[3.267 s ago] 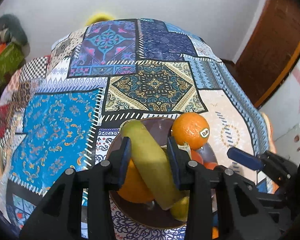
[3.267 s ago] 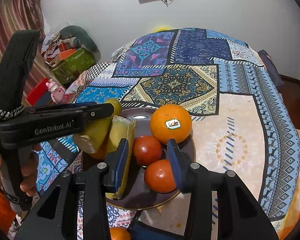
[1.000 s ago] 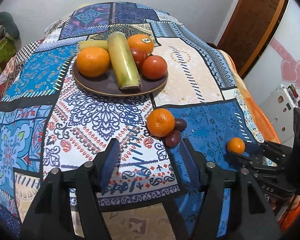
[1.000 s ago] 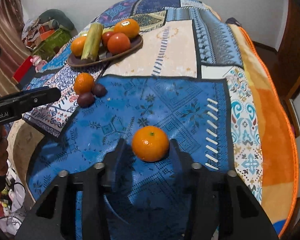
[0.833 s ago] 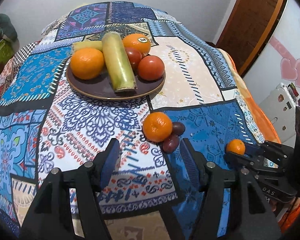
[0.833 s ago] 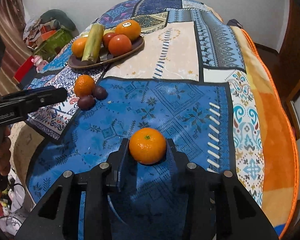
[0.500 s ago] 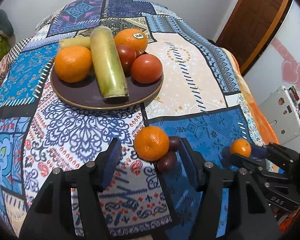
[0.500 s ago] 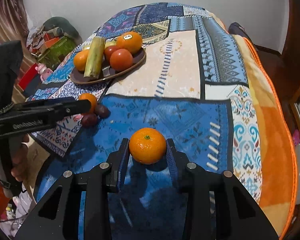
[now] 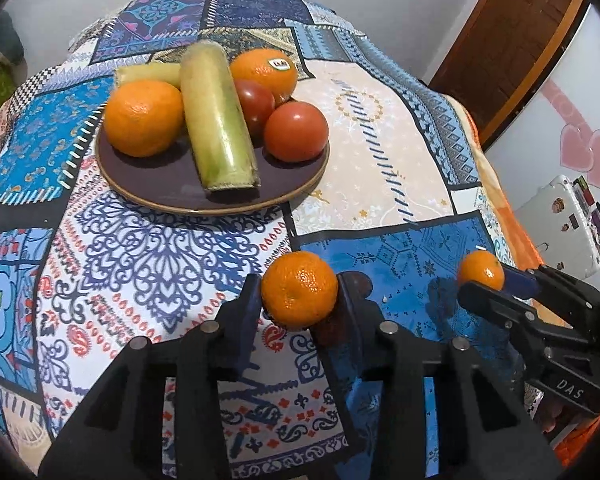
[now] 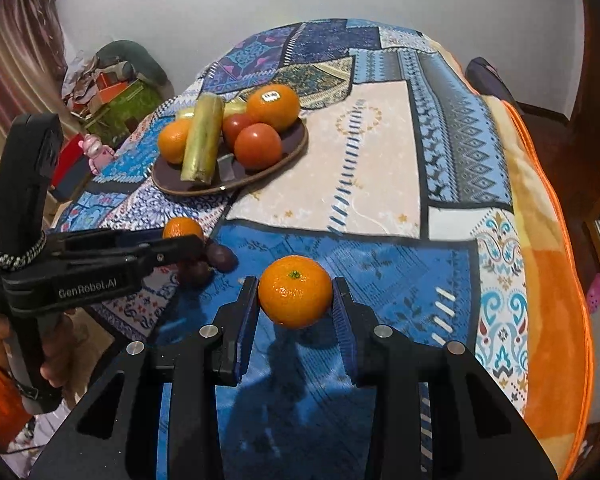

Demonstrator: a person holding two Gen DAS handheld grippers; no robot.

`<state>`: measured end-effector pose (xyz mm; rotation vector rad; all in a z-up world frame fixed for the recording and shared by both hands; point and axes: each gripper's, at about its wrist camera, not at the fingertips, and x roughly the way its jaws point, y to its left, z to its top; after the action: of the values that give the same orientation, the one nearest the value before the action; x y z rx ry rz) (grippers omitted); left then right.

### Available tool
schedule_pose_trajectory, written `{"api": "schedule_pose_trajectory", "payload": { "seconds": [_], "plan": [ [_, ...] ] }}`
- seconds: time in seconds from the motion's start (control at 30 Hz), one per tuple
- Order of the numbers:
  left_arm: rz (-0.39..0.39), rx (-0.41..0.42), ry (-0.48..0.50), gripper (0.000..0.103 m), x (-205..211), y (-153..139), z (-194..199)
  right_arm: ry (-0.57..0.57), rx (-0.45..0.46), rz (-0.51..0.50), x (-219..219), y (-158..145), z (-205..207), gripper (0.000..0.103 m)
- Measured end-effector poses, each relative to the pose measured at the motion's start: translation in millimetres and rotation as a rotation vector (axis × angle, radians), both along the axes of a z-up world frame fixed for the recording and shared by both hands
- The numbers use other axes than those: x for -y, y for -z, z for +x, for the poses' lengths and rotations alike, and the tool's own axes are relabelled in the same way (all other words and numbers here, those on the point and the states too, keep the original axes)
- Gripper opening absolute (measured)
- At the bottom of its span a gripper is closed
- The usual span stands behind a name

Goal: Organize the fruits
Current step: 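Carry both mandarins onto the purple plate and open both grippers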

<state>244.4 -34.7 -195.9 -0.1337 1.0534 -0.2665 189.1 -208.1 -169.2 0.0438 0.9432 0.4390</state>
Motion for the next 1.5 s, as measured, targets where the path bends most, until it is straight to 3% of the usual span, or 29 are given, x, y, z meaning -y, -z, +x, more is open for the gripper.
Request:
{"api": "schedule_pose_trajectory", "payload": {
  "seconds": [0.63, 1.5],
  "plan": [
    [0.056, 0.107, -0.101, 0.038, -60, -47, 5, -0.082, 0.081, 0.019, -53, -20, 33, 0.033],
    [0.064, 0.115, -0.09, 0.038, -72, -34, 55, -0.137, 0.031, -0.029, -91, 8, 89, 0.033]
  ]
}}
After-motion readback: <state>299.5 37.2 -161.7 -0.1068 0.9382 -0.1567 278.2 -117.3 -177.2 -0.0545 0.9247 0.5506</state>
